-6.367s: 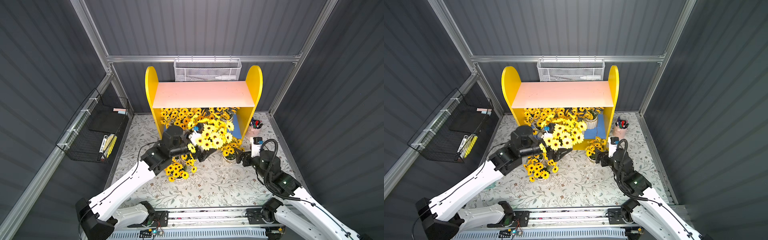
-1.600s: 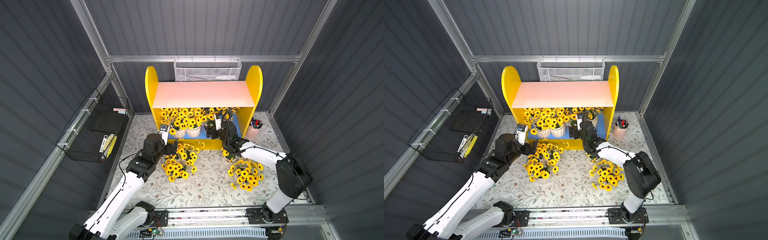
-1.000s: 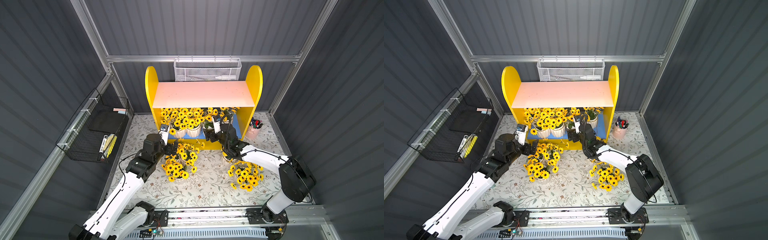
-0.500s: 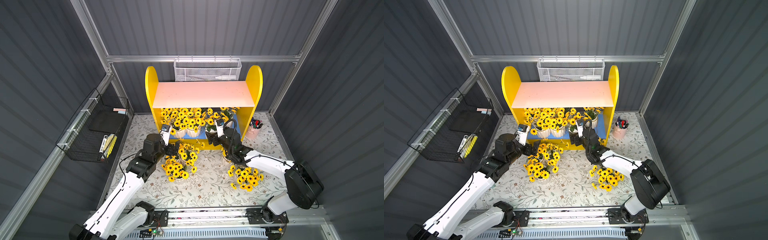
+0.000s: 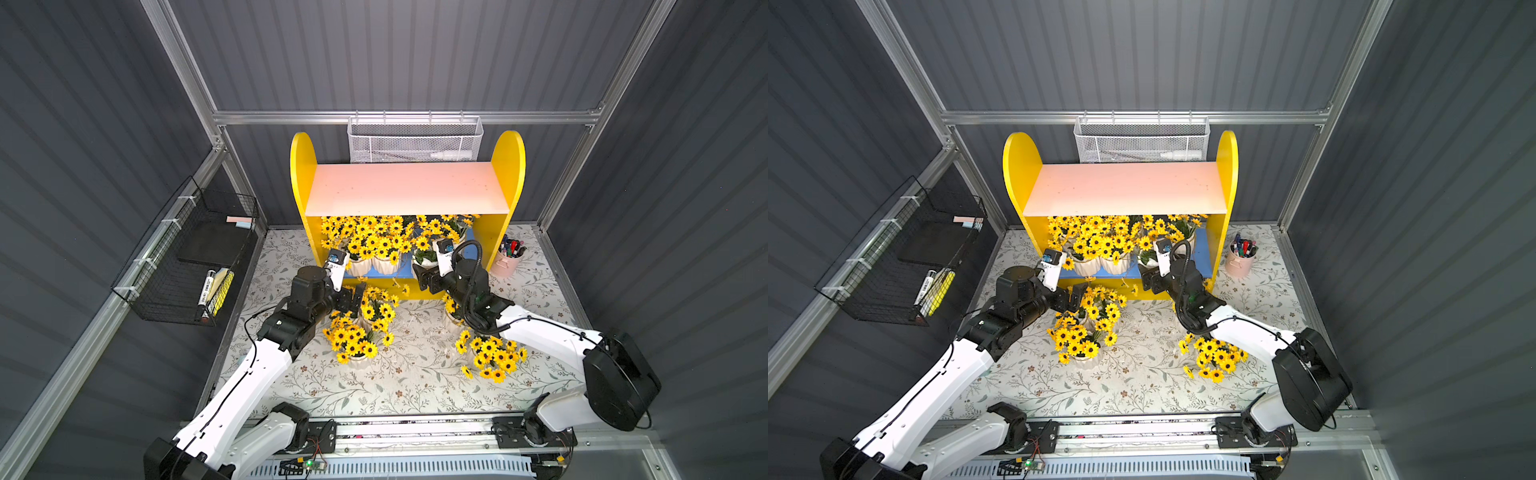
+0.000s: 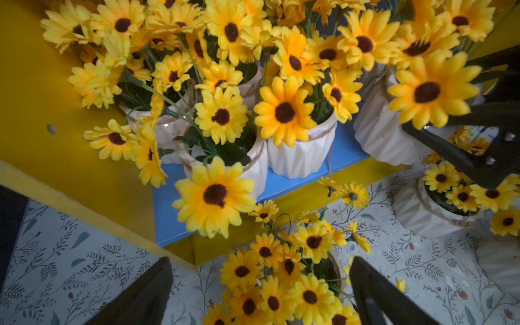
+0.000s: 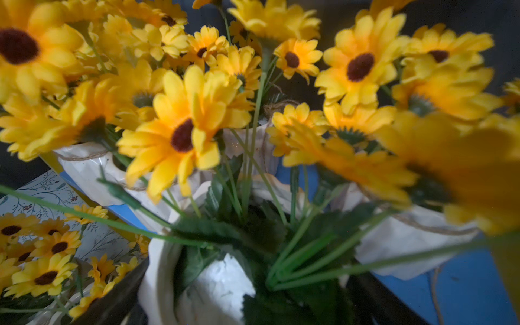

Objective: Take the sunflower pots off the shelves
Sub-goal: Pick up the sunflower pot from the shelf, then place the sunflower pot at the center of the board.

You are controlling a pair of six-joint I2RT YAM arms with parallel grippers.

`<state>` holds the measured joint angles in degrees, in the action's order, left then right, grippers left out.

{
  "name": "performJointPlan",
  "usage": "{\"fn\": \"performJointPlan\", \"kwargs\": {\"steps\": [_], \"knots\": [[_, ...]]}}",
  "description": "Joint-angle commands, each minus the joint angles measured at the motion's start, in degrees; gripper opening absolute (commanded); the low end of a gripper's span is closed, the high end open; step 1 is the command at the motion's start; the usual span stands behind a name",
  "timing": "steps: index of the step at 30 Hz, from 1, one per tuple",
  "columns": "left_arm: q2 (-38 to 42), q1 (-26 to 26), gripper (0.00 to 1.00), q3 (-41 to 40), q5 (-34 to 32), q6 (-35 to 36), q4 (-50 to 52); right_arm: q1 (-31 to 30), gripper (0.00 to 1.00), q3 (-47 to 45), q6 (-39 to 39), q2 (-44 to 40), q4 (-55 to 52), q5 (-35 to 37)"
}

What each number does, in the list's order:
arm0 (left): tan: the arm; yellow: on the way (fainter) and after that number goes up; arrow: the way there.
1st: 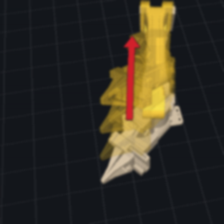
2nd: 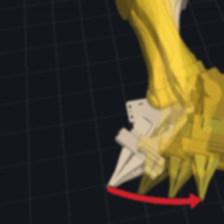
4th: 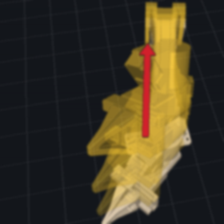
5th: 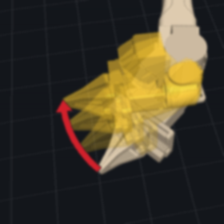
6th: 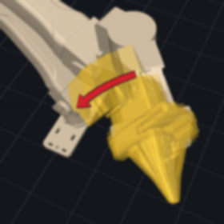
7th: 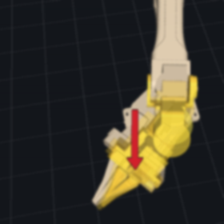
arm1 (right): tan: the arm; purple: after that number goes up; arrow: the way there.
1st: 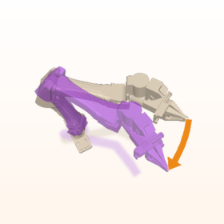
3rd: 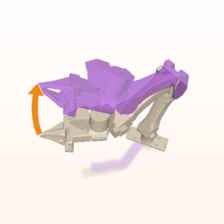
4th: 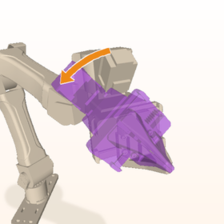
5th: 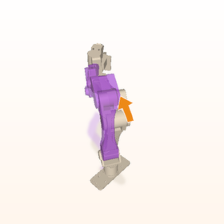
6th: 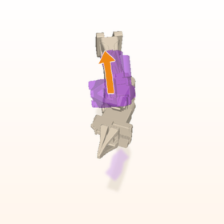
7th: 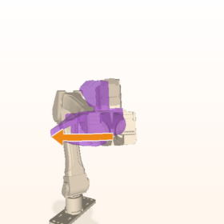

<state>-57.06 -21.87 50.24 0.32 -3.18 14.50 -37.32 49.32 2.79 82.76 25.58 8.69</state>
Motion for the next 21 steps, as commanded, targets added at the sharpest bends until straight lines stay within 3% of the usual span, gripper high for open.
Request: {"fn": "performJointPlan", "kwargs": {"steps": [1,21], "knots": [[-0.76,-0.10,0.99,-0.58,2.58,-1.08,-1.12,-0.87,0.49,-0.47,0.80,-3.59,4.18,-0.96],[-1.56,-1.69,0.99,-0.93,3.91,-0.65,-1.89,-14.53,0.44,-12.46,2.69,-16.44,-2.42,6.41]]}}
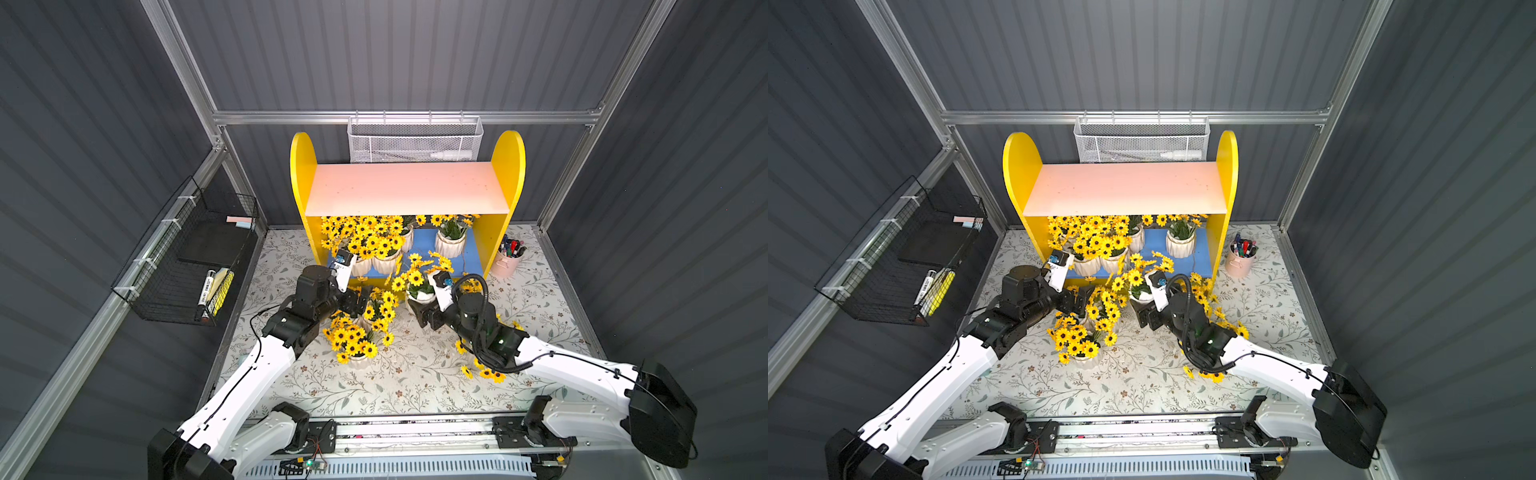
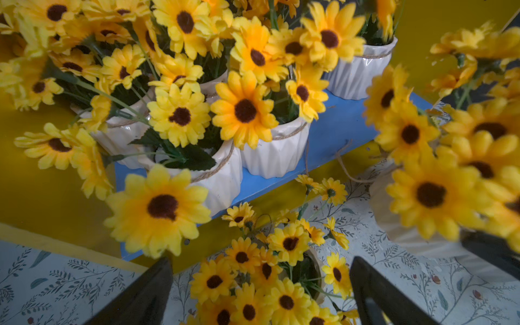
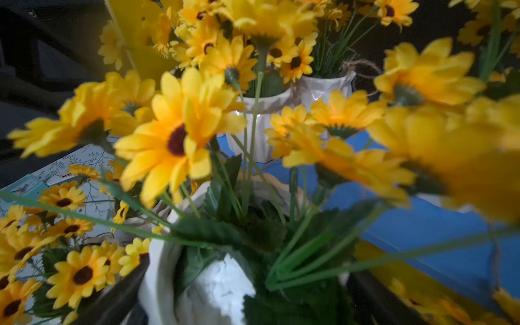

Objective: Take the sunflower pots off the shelves
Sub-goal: Place the sunflower pot at the center of the board.

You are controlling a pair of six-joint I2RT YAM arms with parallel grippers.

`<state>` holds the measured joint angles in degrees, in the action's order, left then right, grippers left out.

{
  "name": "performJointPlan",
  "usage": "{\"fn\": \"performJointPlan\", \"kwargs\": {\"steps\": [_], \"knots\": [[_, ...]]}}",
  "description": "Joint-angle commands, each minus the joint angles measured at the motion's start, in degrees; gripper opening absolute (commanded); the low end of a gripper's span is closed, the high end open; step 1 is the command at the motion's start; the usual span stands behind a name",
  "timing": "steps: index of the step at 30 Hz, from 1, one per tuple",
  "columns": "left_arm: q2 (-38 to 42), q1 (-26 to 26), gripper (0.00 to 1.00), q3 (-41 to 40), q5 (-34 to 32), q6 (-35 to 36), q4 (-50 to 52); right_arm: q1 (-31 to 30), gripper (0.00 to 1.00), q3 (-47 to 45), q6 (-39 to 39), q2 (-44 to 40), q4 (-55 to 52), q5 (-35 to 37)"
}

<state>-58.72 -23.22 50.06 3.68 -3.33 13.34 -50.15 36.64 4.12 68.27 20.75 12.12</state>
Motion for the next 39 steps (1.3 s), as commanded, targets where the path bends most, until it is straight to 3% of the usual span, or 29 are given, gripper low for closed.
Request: {"fn": "performJointPlan", "kwargs": {"steps": [1,21,26,30,33,39], "knots": [[0.23,-0.28,0.99,-0.76,0.40,-0.42,-0.71,-2.24,0.44,-0.09,2.28,-1.93,1.68,3.53],[1.69,-0.60,0.99,-1.32,-0.98,0.36,-1.27,-5.66,0.44,-4.30,5.77,15.55,17.08,6.80],[1.82,-0.75,0.99,-1.42,-1.15,0.63,-1.41,-5.66,0.44,-4.43,5.36,21.81,25.29,9.71],[1.88,-0.86,0.99,-1.63,-1.24,0.78,-1.72,-5.66,0.46,-5.12,4.92,25.83,32.07,8.03],[1.94,-1.03,0.99,-1.70,-1.31,0.80,-1.87,-5.61,0.54,-5.26,3.49,29.68,37.36,7.73],[1.96,-1.39,0.99,-1.64,-1.22,0.96,-1.82,-5.84,0.99,-5.62,1.87,35.22,41.67,9.98]]}}
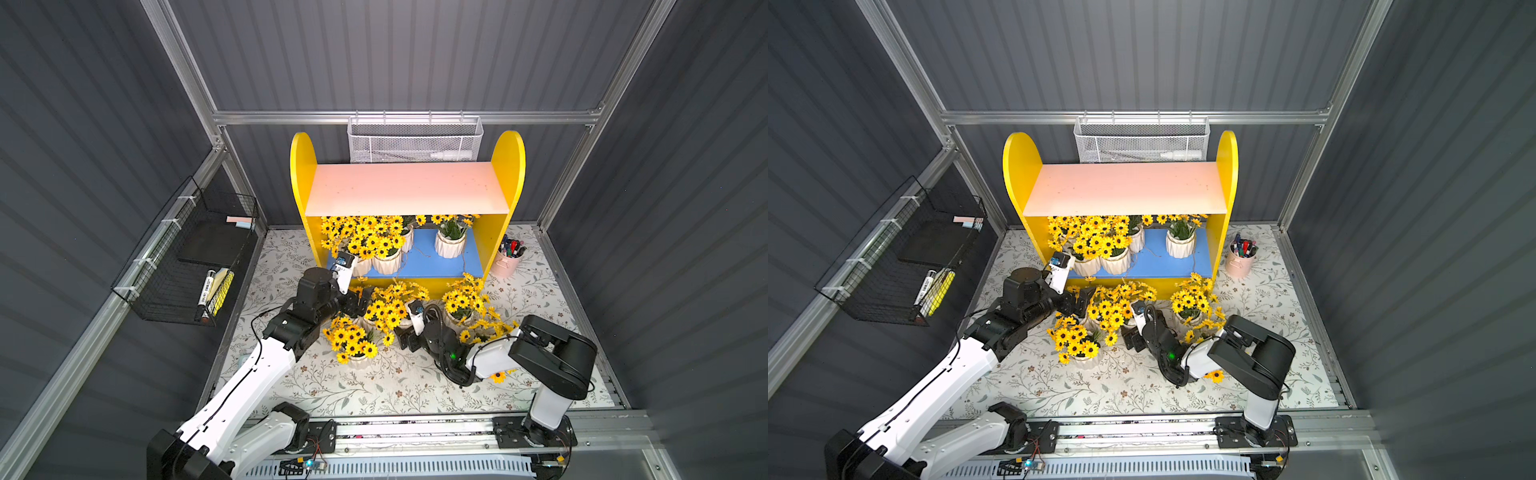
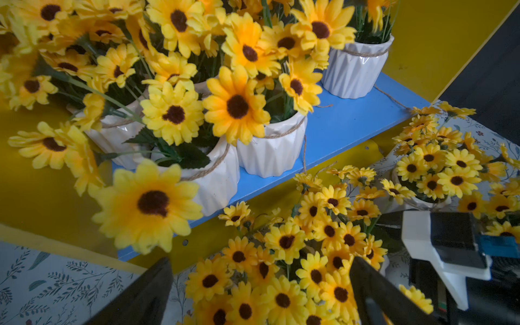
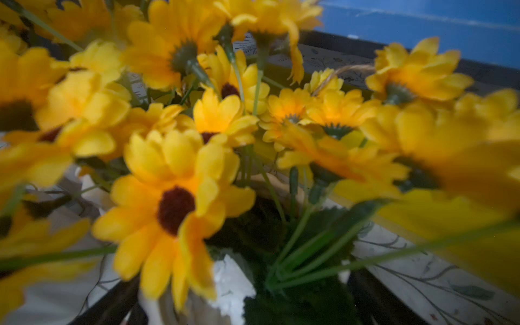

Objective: Take the sunflower pots off the shelves
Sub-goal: Place the sunflower pot at the center of the board.

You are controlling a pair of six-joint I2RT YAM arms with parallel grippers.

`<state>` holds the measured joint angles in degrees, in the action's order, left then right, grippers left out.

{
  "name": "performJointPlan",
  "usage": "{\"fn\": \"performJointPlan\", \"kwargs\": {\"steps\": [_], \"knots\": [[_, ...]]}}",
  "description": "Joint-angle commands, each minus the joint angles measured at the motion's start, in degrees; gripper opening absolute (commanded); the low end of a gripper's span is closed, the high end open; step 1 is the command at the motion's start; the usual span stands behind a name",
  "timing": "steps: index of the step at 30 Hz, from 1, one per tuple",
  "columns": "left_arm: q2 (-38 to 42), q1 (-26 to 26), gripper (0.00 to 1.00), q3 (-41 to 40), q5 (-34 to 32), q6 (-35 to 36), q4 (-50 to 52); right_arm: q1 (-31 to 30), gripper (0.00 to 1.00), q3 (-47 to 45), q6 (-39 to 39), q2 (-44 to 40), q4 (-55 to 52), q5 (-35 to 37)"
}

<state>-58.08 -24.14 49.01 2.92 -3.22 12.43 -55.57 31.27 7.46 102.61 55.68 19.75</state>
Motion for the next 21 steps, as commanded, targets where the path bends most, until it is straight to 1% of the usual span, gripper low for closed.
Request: {"fn": "performJointPlan", "kwargs": {"steps": [1,3,5,7,11,13,15,18,19,21], "knots": [[1.31,-0.54,0.99,-0.56,-0.42,0.98,-0.85,-0.48,0.99,-0.19,-0.72,-0.02,4.51,2.66],[1.18,-0.73,1.00,-0.31,-0.54,1.28,-0.32,-0.59,0.99,0.25,1.55,-4.08,-4.66,2.85],[1.22,-0.92,0.99,-0.23,-0.75,1.46,-0.21,-0.59,0.99,1.55,4.05,-8.98,-17.21,1.90],[1.41,-1.03,0.99,-0.31,-0.68,1.29,-0.32,-0.59,0.99,2.77,4.34,-12.12,-25.14,0.88],[1.50,-1.04,0.99,-0.23,-0.46,1.31,-0.29,-0.41,0.99,2.84,4.37,-14.88,-31.42,-0.14],[1.66,-1.08,0.99,-0.11,-0.53,1.32,-0.12,-0.33,0.99,4.55,6.45,-15.72,-38.67,-0.71],[1.96,-1.08,0.99,-0.13,-1.26,1.64,0.07,-0.49,0.99,4.32,7.55,-16.91,-42.39,-3.23],[2.68,-1.03,0.99,-0.27,-3.12,2.28,0.19,-0.97,0.99,3.51,8.18,-21.44,-47.98,-6.43],[2.83,-1.08,1.00,-0.27,-4.10,2.30,0.12,-1.40,0.99,3.49,8.27,-23.66,-50.41,-6.39],[3.30,-1.08,1.00,-0.27,-7.33,2.30,0.40,-1.81,0.99,4.24,7.07,-28.46,-54.94,-7.34]]}}
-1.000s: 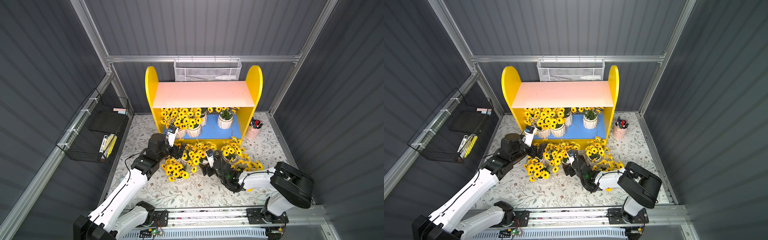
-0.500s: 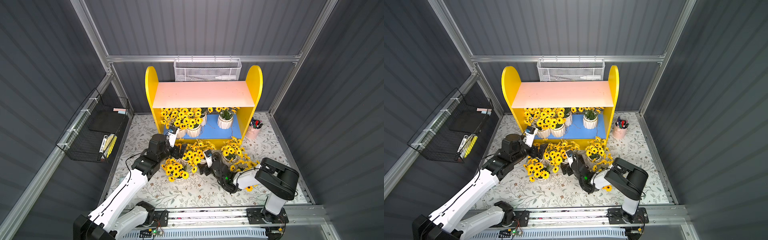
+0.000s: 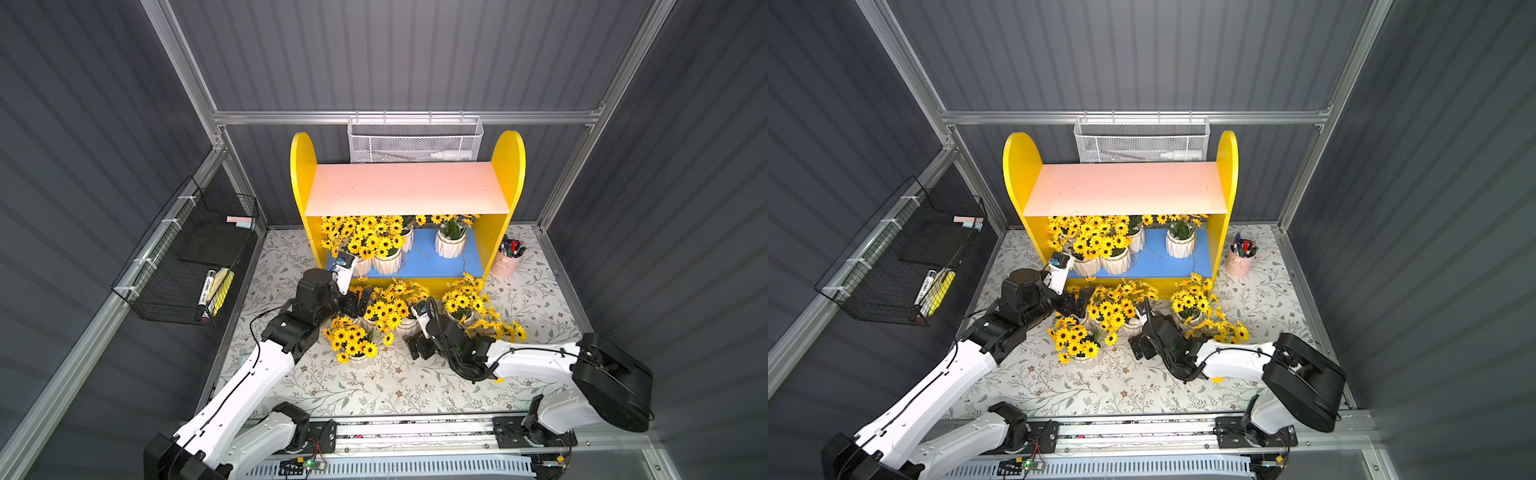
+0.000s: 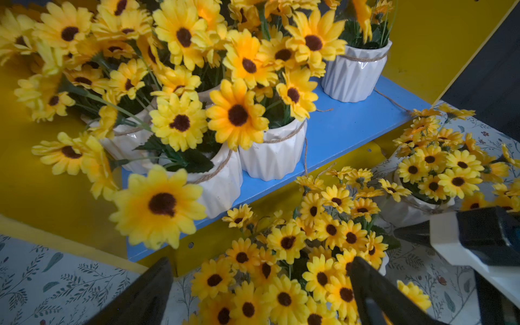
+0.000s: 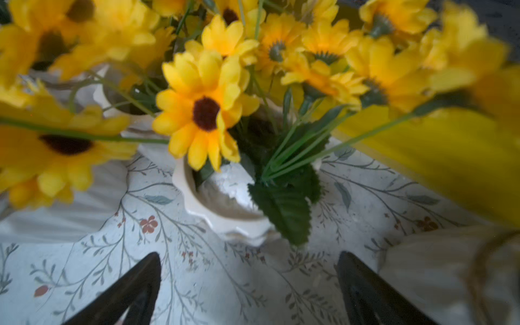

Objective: Take the sunflower pots off the shelves
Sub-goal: Place the sunflower pot at the center of the board, then pick up the sunflower pot from the shelf.

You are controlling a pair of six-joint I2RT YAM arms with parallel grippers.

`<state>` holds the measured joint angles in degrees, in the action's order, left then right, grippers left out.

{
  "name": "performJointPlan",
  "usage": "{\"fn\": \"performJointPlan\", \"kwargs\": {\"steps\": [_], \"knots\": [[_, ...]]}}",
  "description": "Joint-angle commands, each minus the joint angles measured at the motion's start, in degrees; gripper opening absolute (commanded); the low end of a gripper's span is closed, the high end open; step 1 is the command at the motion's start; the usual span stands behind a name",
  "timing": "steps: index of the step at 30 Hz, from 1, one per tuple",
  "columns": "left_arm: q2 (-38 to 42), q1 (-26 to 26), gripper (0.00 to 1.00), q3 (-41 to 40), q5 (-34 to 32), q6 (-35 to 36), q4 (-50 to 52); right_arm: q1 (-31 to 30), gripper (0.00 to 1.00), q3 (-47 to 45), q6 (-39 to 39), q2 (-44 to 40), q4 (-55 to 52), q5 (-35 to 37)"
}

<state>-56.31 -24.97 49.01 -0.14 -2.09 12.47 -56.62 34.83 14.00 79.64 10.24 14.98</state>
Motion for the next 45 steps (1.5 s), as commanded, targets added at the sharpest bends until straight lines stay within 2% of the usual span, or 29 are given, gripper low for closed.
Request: {"fn": "performJointPlan", "kwargs": {"steps": [1,4,6,8,12,20,25,27,33,37,45], "knots": [[1.76,-0.24,0.99,-0.41,-6.62,0.93,0.51,-0.86,0.99,1.85,0.12,-8.05,-12.50,-2.61],[2.63,-0.25,0.99,-0.65,-12.48,0.42,0.63,-0.81,0.99,5.54,-1.14,-14.70,-18.44,-1.23],[3.17,-0.25,0.99,-0.84,-15.45,0.29,0.63,-0.77,0.99,7.06,-3.11,-16.94,-17.31,1.98],[3.49,-0.25,0.99,-1.00,-18.44,-0.01,0.72,-0.40,0.99,8.29,-6.68,-17.33,-13.84,3.36],[3.58,-0.25,0.99,-0.78,-20.93,0.14,1.08,3.16,0.99,14.52,-10.92,-12.40,-9.57,0.24],[3.41,-0.21,0.99,-1.00,-16.71,-0.96,0.88,11.81,0.99,24.03,-12.23,3.71,4.34,-13.33],[2.10,-0.34,0.99,-0.72,-5.13,-1.86,-0.16,13.19,0.99,30.53,-15.92,13.15,7.87,-15.64],[1.50,-0.34,0.99,-0.47,-3.20,-2.04,-0.14,13.79,0.99,32.32,-15.68,15.98,8.90,-15.02],[1.73,-0.38,1.00,-0.60,-3.88,-1.79,-0.32,14.94,0.99,34.62,-14.37,21.09,14.25,-12.49],[1.73,-0.43,0.99,-0.52,-3.80,-1.61,-0.17,15.20,0.99,37.11,-15.40,23.59,14.19,-15.45],[2.08,-0.43,1.00,-0.55,-4.21,-1.08,-0.23,16.01,0.99,40.18,-14.45,27.09,14.47,-15.42]]}}
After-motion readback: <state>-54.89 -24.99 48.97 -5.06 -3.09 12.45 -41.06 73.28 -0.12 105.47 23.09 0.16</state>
